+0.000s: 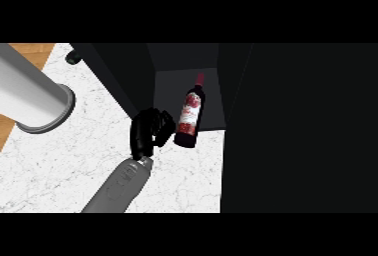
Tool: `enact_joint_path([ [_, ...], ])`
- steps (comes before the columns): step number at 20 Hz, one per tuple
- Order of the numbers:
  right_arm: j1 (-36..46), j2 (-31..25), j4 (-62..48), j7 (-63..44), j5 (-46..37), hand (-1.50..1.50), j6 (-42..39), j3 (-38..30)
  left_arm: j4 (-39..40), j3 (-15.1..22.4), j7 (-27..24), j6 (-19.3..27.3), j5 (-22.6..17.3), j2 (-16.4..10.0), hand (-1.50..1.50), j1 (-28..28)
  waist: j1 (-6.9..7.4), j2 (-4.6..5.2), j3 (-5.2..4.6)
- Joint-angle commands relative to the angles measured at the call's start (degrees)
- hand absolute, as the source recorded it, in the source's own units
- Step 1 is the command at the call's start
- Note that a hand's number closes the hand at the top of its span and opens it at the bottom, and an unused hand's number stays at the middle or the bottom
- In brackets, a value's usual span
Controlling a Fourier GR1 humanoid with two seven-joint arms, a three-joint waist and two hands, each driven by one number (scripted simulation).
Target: Pick up the wine, place it into the cabinet and close the cabinet
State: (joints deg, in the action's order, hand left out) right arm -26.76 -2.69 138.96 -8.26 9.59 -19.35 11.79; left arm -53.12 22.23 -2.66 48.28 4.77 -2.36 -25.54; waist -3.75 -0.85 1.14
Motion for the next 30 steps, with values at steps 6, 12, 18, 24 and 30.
enact_joint_path([
  [6, -0.6, -0.9, 2.4, -0.8, 4.3, -1.50, -1.5, -0.3, 8.1, -5.1, 2.5, -4.4, -3.6, 0.8, 1.50, -14.0, -2.32, 2.25, -1.23],
  [12, -0.1, -0.7, 3.3, -1.2, 3.8, -1.50, -1.0, -0.4, 13.2, 0.6, 3.0, -2.4, 3.3, -1.7, 1.50, -16.6, -3.05, 2.27, -1.19],
  [18, -1.5, -0.5, 1.6, 0.7, 6.4, -1.50, -2.6, -0.5, 26.1, -0.2, 4.6, -3.4, 5.7, 2.1, 1.50, -29.8, -2.43, 2.35, -1.13],
  [24, -2.4, -2.1, 4.0, -0.3, 7.5, -1.50, -3.4, -2.0, 30.7, -1.4, 2.1, -3.3, 1.1, 2.3, 1.50, -34.0, -3.09, 2.53, -1.20],
  [30, -1.0, -1.8, 0.8, 1.1, 6.6, -1.50, -4.5, -1.3, 36.8, 1.1, 5.6, -1.2, 0.1, 2.4, 1.50, -36.5, -4.11, 2.96, -1.16],
])
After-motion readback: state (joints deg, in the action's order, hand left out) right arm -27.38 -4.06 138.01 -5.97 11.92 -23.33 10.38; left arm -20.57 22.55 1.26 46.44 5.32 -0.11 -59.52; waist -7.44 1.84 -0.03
